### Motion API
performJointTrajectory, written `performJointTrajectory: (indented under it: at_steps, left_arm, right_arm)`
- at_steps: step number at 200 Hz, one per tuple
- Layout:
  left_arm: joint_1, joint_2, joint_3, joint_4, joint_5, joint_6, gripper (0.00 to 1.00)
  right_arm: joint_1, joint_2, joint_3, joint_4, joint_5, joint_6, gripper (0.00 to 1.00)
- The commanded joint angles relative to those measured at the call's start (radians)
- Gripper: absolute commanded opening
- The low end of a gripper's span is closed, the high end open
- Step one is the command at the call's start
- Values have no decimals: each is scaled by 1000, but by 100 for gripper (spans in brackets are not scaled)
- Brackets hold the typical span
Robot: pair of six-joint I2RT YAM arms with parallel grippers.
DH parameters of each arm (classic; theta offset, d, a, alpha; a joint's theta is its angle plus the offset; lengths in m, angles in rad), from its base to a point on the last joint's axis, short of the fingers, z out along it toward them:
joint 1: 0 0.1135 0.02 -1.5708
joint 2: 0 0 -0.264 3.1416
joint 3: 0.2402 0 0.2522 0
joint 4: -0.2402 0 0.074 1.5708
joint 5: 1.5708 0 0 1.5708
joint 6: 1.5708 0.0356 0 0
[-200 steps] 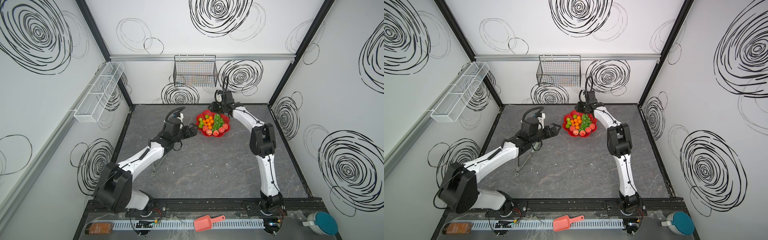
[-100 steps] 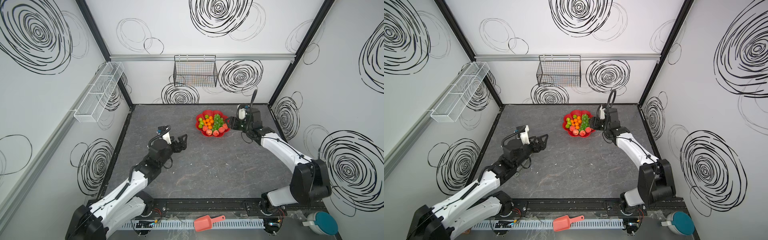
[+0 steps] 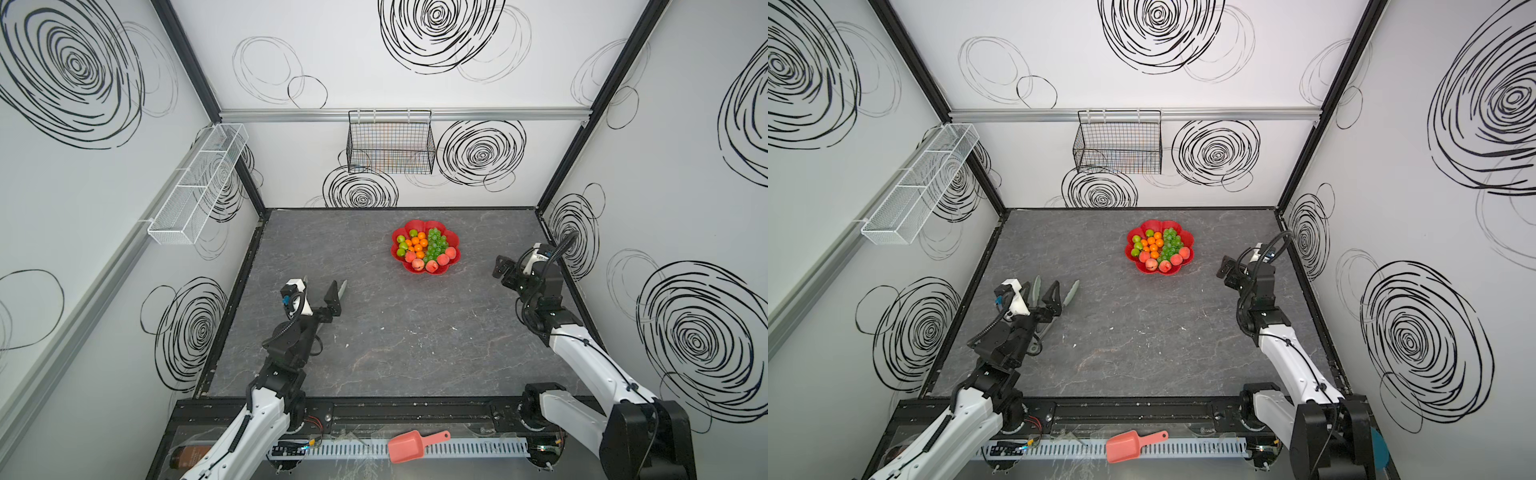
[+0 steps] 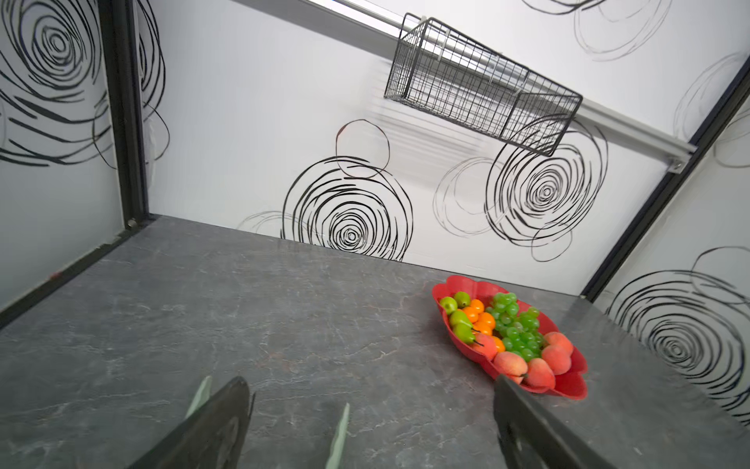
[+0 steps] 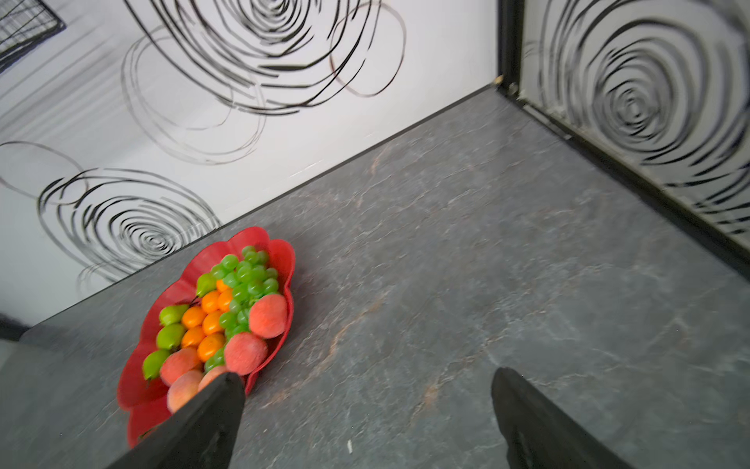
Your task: Place and organize the fake fruits in the fruit bowl
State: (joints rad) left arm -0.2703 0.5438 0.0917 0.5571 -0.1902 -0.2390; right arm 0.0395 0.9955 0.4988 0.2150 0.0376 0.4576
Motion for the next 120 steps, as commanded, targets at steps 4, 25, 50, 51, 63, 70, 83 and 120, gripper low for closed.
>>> performJointTrajectory:
  at_steps: [4, 25, 50, 51, 63, 70, 83, 120]
  left_arm:
    - [30, 34, -19, 77, -87, 149, 96]
    - [48, 105, -36, 152, -97, 223, 96]
    - [76, 232, -32, 223, -109, 260, 96]
    - [78, 236, -33, 228, -108, 260, 96]
    - [102, 302, -35, 288, -93, 251, 96]
    - [117, 354, -35, 328, -74, 248, 96]
    - [157, 446, -28, 394, -18, 234, 96]
    - [251, 627, 10, 588, 132, 239, 96]
  right_arm:
    - [-21, -69, -80, 140, 191, -100, 100]
    - [-26, -104, -188, 259, 225, -205, 100]
    - [-34, -99, -310, 416, 205, -287, 100]
    - [-35, -98, -315, 421, 203, -289, 100]
    - [-43, -77, -355, 486, 179, -307, 100]
    - [-53, -58, -372, 525, 161, -311, 100]
    - [-78, -17, -376, 557, 124, -298, 100]
    - [-127, 111, -378, 685, 43, -267, 100]
